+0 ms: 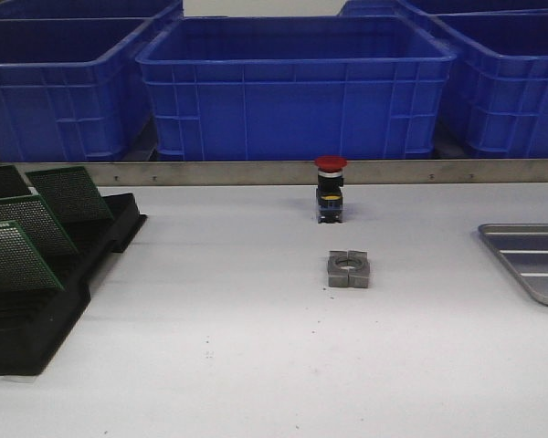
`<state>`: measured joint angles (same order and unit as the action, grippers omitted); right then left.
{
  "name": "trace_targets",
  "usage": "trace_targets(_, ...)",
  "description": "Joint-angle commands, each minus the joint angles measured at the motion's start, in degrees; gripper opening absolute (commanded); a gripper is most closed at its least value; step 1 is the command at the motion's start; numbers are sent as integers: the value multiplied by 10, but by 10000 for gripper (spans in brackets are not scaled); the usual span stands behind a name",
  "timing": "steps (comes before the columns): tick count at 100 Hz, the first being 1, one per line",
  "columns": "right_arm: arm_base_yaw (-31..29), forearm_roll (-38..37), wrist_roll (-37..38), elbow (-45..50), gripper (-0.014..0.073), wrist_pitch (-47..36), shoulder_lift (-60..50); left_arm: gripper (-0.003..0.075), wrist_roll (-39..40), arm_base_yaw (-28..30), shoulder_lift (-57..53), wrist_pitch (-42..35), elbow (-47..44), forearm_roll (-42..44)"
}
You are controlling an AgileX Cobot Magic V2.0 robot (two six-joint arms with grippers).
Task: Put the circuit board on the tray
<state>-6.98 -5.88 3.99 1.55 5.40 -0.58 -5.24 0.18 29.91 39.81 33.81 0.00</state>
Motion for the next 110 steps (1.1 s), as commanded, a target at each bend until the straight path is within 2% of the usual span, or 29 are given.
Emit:
trace_targets(1, -3, -6, 0, 1, -60, -44, -11, 5, -77, -4, 44, -20, 36, -31)
trace_targets(11, -3, -6, 0, 1, -60, -44, -11, 90, -180, -4, 94, -6, 58, -93)
trace_targets(28, -3, -6, 0, 1, -60, -44, -11, 328, -340, -4, 167, 7, 94, -152)
trace_targets(35, -3, -6, 0, 1, -60, -44, -11, 385, -425, -9, 193, 20, 108, -177)
trace_targets(46, -3, -6, 0, 1, -60, -44, -11, 392, -563, -33, 236, 31, 121, -184)
trace_targets(67, -3, -6, 0, 1, -60, -44, -11, 392, -745, -84, 321, 26, 150, -190)
trace_targets(82, -3, -6, 0, 1, -60, -44, -11, 392, -765, -108, 391, 19, 171, -187)
trace_targets(110, -3, -6, 0, 1, -60, -44, -11, 392, -765, -111, 512, 17, 215, -187)
